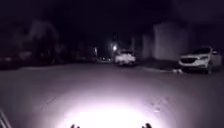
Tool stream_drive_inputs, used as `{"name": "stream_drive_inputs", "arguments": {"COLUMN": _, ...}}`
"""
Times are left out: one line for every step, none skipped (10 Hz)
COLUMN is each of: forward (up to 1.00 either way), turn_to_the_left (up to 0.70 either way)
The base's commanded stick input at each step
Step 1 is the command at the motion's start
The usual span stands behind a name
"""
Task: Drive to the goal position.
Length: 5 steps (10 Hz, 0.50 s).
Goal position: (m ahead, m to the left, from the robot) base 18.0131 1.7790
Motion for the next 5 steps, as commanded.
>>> {"name": "stream_drive_inputs", "arguments": {"forward": 0.85, "turn_to_the_left": 0.0}}
{"name": "stream_drive_inputs", "arguments": {"forward": 0.85, "turn_to_the_left": 0.0}}
{"name": "stream_drive_inputs", "arguments": {"forward": 0.85, "turn_to_the_left": 0.0}}
{"name": "stream_drive_inputs", "arguments": {"forward": 0.85, "turn_to_the_left": 0.0}}
{"name": "stream_drive_inputs", "arguments": {"forward": 0.85, "turn_to_the_left": 0.0}}
